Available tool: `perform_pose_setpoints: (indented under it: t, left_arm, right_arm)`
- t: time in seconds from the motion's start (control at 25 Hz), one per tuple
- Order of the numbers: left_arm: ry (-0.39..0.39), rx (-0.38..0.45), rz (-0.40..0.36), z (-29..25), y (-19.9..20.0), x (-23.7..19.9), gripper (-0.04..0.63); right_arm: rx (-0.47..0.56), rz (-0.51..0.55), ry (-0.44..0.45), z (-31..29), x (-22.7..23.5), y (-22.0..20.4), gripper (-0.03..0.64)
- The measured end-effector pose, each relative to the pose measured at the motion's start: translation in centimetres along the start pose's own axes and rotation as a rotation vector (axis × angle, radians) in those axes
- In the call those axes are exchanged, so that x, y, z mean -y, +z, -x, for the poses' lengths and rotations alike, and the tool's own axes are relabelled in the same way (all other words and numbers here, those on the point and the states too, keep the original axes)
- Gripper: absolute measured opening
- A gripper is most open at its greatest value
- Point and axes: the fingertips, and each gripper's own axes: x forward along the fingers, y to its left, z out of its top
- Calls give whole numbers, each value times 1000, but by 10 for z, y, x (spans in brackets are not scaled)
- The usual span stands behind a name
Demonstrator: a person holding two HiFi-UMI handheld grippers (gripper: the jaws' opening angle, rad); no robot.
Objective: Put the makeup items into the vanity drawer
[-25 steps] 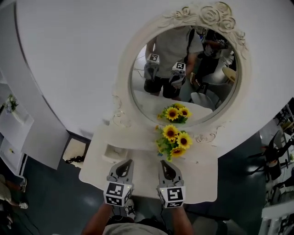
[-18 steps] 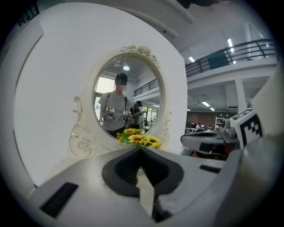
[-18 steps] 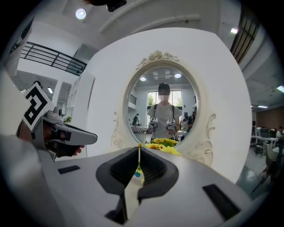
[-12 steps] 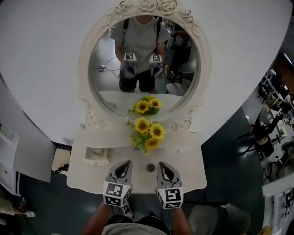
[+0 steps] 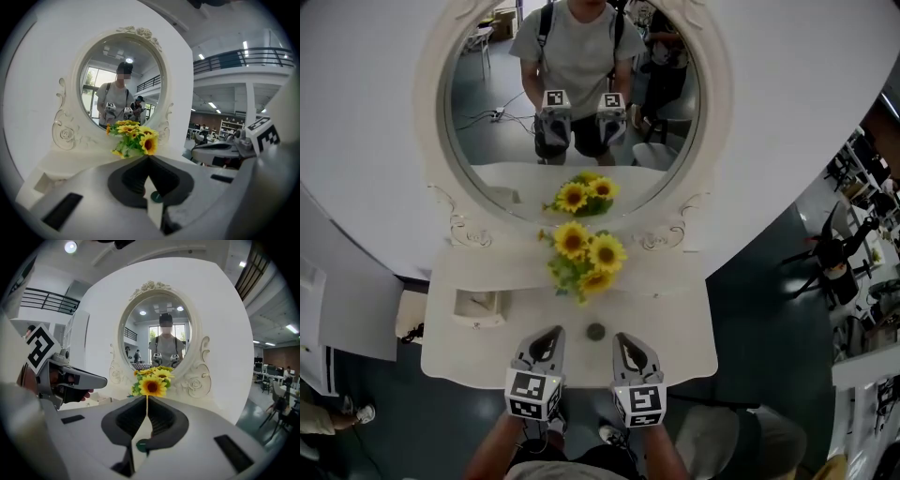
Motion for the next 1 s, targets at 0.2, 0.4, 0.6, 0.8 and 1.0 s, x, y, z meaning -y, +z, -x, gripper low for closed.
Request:
perform_pose_setpoints:
  t: [0.2,0.4,0.6,0.8,1.0]
  left_arm:
    - [0,-53,22,-19,-35,-1,0]
    - [12,-101,50,-35,-69,-5,0]
    - [24,-138,62,-45,-97,-14,0]
    - [33,-169,83,-51,-121,-22,0]
    - [41,-187,100,-52,-133,-27,0]
  right_arm:
    - [-61,-17,16,-16,4,-40,23]
    - [-124,-19,35,-36,9,-79,23]
    - [-178,-34,54,-51,7,-114,23]
    - [-232,-32,68,-66,5,-143,23]
    - [-290,-16,110,-83,-4,-159,25]
